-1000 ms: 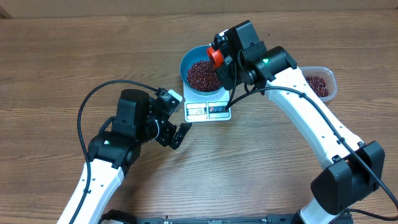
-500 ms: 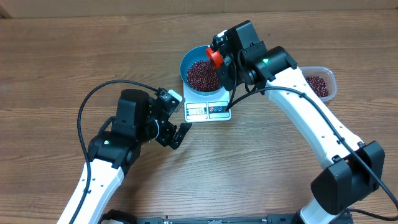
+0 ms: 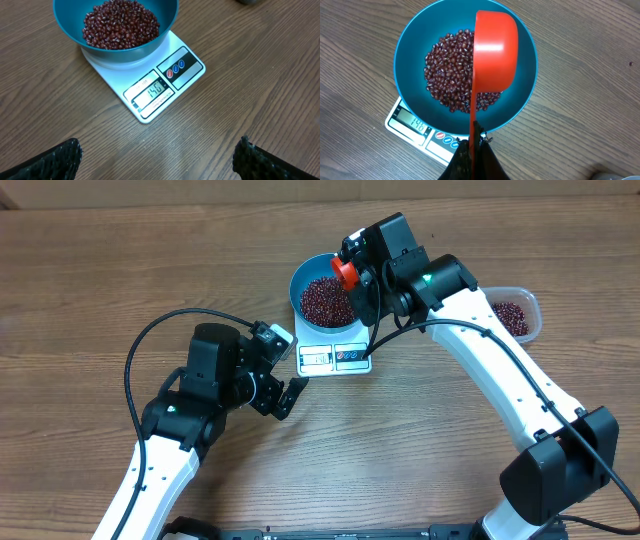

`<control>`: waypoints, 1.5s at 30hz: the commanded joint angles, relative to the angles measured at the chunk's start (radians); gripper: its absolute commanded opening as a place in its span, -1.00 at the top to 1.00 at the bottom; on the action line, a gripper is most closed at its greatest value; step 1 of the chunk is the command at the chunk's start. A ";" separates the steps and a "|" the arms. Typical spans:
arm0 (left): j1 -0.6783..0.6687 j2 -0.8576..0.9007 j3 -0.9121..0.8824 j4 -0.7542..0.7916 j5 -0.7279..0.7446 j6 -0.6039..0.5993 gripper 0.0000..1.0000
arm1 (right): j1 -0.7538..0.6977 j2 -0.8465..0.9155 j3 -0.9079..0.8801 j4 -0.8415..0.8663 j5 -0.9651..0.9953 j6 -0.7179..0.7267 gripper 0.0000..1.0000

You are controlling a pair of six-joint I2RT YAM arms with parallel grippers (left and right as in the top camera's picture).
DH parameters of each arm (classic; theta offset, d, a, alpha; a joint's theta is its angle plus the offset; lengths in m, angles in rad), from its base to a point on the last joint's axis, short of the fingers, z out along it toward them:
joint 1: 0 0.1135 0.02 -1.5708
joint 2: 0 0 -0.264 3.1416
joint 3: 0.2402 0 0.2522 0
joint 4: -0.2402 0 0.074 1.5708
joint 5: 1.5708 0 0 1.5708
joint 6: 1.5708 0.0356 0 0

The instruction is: Scoop item into bowl and weigh 150g on scale

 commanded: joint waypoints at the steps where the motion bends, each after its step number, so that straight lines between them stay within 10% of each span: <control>1: 0.005 0.005 -0.004 0.001 0.007 -0.014 -0.99 | 0.005 0.000 0.035 0.006 0.006 -0.008 0.93; 23: 0.005 0.005 -0.004 0.001 0.007 -0.014 -0.99 | 0.005 0.000 0.035 0.007 -0.002 0.004 0.93; 45: 0.005 0.005 -0.004 0.001 0.007 -0.014 -0.99 | -0.256 -0.069 0.035 -0.009 -0.544 0.034 0.93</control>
